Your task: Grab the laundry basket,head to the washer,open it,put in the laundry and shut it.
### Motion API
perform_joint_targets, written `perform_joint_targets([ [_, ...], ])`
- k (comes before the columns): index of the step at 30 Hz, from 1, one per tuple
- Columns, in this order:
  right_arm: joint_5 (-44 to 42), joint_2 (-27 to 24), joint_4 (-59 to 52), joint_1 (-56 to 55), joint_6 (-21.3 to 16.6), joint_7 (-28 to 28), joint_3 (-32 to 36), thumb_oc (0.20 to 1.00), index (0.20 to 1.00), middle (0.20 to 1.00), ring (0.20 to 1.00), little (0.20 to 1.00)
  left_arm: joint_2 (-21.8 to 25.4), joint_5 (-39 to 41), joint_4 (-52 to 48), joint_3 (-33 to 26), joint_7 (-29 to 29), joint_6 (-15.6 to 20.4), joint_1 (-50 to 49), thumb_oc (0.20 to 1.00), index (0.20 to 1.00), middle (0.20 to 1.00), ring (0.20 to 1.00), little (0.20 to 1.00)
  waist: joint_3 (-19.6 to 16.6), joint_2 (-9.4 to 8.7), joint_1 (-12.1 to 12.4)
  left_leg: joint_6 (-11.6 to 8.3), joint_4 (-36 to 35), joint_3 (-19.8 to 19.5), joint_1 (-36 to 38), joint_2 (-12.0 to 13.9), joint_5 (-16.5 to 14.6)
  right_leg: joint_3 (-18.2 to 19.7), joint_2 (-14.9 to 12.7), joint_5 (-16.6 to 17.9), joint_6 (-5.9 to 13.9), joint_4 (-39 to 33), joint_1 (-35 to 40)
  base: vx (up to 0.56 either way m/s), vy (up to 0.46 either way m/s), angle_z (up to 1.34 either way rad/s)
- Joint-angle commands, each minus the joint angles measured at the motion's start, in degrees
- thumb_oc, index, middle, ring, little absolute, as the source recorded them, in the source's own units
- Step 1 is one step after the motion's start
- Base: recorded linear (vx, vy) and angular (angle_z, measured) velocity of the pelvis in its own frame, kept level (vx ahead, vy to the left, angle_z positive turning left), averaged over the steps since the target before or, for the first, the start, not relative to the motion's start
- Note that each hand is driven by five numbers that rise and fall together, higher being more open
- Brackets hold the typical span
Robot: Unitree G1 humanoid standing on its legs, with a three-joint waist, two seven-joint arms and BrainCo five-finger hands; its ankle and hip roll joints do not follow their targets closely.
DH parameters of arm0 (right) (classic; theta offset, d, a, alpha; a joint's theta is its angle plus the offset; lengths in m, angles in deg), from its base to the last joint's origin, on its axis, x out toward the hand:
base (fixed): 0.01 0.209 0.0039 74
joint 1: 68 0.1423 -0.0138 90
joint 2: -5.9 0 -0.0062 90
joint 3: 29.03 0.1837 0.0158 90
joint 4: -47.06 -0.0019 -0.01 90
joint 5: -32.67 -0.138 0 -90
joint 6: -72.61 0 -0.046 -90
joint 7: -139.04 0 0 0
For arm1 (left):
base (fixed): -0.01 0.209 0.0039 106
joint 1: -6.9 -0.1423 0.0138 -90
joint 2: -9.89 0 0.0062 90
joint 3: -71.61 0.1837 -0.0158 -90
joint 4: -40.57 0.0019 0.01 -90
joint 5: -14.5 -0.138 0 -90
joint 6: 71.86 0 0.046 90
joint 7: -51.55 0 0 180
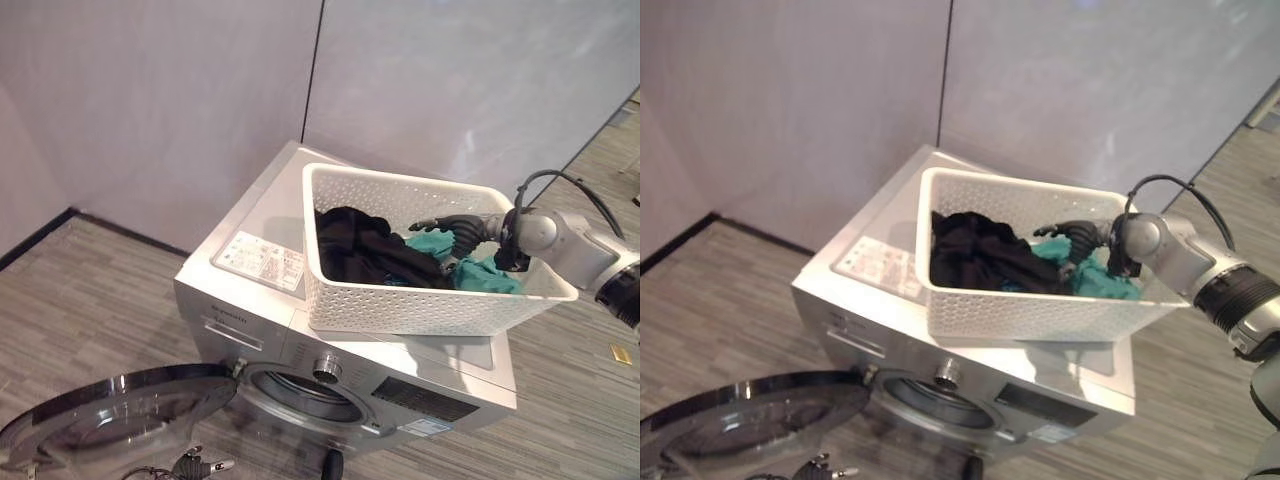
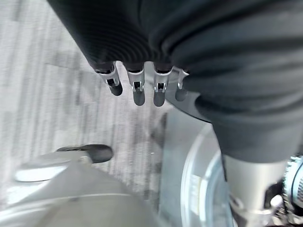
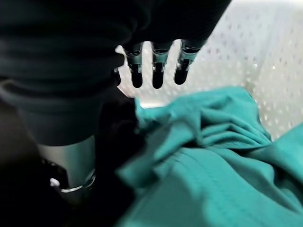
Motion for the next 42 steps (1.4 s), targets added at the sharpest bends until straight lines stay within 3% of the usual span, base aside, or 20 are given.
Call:
perform_joint_targets([
  [1,3.48,-2.87,3.36,2.62,0.34,-0.05,0.94,1.0,1.0,1.0,1.0,1.0,1.9,1.59,-0.1,1.15,-0.98,1.75,4.02,1.0,1.0,1.0,1.0,1.0,5.96,1.46,1.61,-1.99,-5.45,1.26,-4.51,3.1,6.19,1.37,-3.96,-7.44,6.0,2.53,5.48,-0.12,-0.023,0.12],
  [8,6.89,-2.16,3.88,-3.49,0.19,1.16,1.73,1.0,1.0,1.0,1.0,1.0,2.04,2.85,-4.07,3.3,-1.4,2.92,5.73,1.0,1.0,1.0,1.0,1.0,10.6,3.12,1.62,-2.3,-5.45,0.28,-8.6,2.81,7.88,1.14,-3.81,-6.53,5.68,2.26,2.39,-0.08,-0.014,0.04],
  [15,8.8,-1.3,-1.84,-8.56,0.08,3.23,2.8,1.0,1.0,1.0,1.0,1.0,1.26,2.11,-5.28,5.66,-1.32,2.98,6.35,1.0,1.0,1.0,1.0,1.0,12.59,4.53,0.85,-2.4,-5.45,-0.38,-10.83,2.76,8.52,1.08,-3.47,-6.8,5.29,2.54,0.62,-0.03,-0.014,0.06],
  [16,8.61,-0.9,-2.33,-8.23,0.03,3.34,2.49,0.9,0.9,0.9,0.9,0.9,0.95,1.9,-5.02,5.91,-1.28,2.97,6.34,1.0,1.0,1.0,1.0,1.0,12.66,4.57,0.79,-2.37,-5.45,-0.42,-10.83,2.78,8.49,1.23,-3.43,-6.77,5.25,2.57,0.52,-0.02,-0.005,0.05],
  [17,7.74,-1.08,-4.05,-8.14,-0.24,3.58,2.43,0.42,0.42,0.42,0.42,0.42,0.71,1.44,-4.82,6.08,-1.49,3.01,6.29,1.0,1.0,1.0,1.0,1.0,12.68,4.6,0.64,-2.38,-5.45,-0.42,-10.83,2.84,8.46,1.34,-3.4,-6.8,5.21,2.54,0.48,-0.02,-0.005,0.07],
  [18,7.32,-0.91,-4.8,-8.0,-0.2,3.07,2.5,0.2,0.2,0.2,0.2,0.2,0.33,1.41,-4.71,6.07,-1.53,2.99,6.37,1.0,1.0,1.0,1.0,1.0,12.69,4.58,0.52,-2.36,-5.45,-0.36,-10.79,2.93,8.45,1.39,-3.32,-6.79,5.19,2.54,0.41,-0.01,-0.004,0.06],
  [26,6.4,0.89,-4.25,-4.06,-0.15,-0.58,4.31,0.2,0.2,0.2,0.2,0.2,-0.38,1.08,-3.75,6.05,-2.4,2.8,6.61,1.0,1.0,1.0,1.0,1.0,11.43,4.42,0.02,-2.17,-5.45,0.3,-9.67,3.2,7.83,1.88,-3.0,-6.86,5.19,1.81,1.18,0.0,0.002,-0.02],
  [32,-2.24,-0.61,-3.78,-4.3,-0.97,-8.91,16.33,0.2,0.2,0.2,0.2,0.2,-0.86,1.28,-2.42,4.55,-3.26,2.95,5.47,1.0,1.0,1.0,1.0,1.0,8.16,4.1,-0.65,-2.0,-5.45,0.71,-7.25,3.36,6.76,2.54,-2.82,-7.15,5.24,1.26,3.19,0.04,-0.008,-0.01],
  [38,-5.61,-3.59,-6.44,-5.74,-1.98,-11.31,23.21,0.2,0.2,0.2,0.2,0.2,-1.53,0.85,-1.15,3.4,-2.87,2.9,3.21,1.0,1.0,1.0,1.0,1.0,4.92,4.43,-1.0,-1.79,-5.45,1.14,-4.51,3.31,5.53,2.86,-2.87,-7.58,5.26,1.02,5.35,0.06,-0.002,-0.11],
  [42,-12.89,-7.19,-6.66,-3.27,-3.84,-14.13,28.81,0.2,0.2,0.2,0.2,0.2,-2.25,0.4,1.33,2.97,-2.24,2.71,1.83,1.0,1.0,1.0,1.0,1.0,1.55,4.91,-1.47,-1.71,-5.45,1.24,-2.06,3.18,4.54,2.96,-3.02,-8.42,5.18,1.38,7.29,0.08,0.01,-0.01],
])
